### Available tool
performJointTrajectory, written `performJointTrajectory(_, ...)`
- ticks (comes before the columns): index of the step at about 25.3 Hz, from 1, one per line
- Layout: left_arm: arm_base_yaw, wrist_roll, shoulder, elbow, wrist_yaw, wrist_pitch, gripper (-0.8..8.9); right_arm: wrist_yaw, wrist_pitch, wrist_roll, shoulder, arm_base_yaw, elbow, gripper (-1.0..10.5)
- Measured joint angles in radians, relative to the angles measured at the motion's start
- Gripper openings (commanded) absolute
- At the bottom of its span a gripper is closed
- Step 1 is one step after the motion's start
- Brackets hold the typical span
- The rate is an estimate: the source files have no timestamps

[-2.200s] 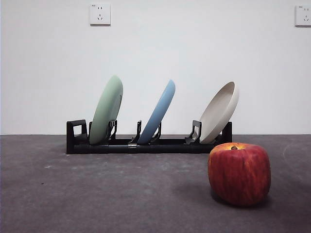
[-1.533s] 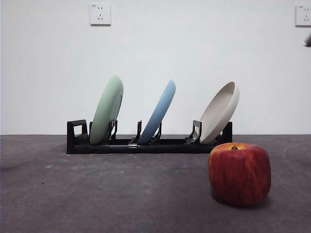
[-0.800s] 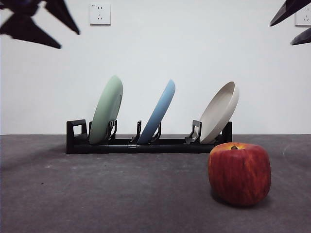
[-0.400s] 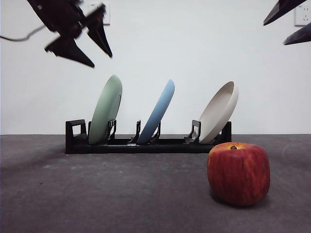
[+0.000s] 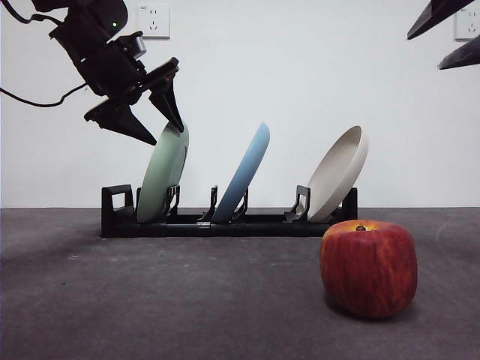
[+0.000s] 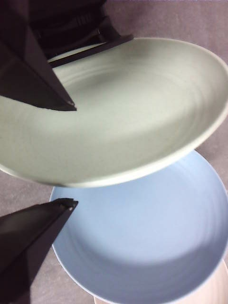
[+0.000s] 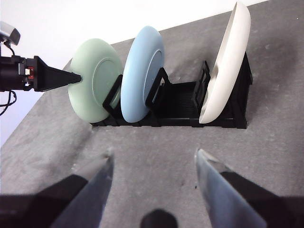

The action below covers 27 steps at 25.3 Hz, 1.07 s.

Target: Take the green plate from the plate rack,put the plate on the table,take the apple from the table,put the apple in the plate

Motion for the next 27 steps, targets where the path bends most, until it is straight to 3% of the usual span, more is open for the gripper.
performJointTrajectory(6,0.000,0.005,0.000,0.000,0.002,0.029,-0.18,0.001,0.000,0.000,0.000,0.000,0.000,2.8)
performJointTrajectory(18,-0.018,0.040,-0.019,0.003,0.027,0.017,-0.09,0.001,-0.008,0.000,0.021,0.000,0.000,2.8)
performJointTrajectory(27,-0.042,0.060,-0.230,0.002,0.032,-0.032,-0.09,0.001,-0.014,0.000,0.030,0.000,0.000,2.8)
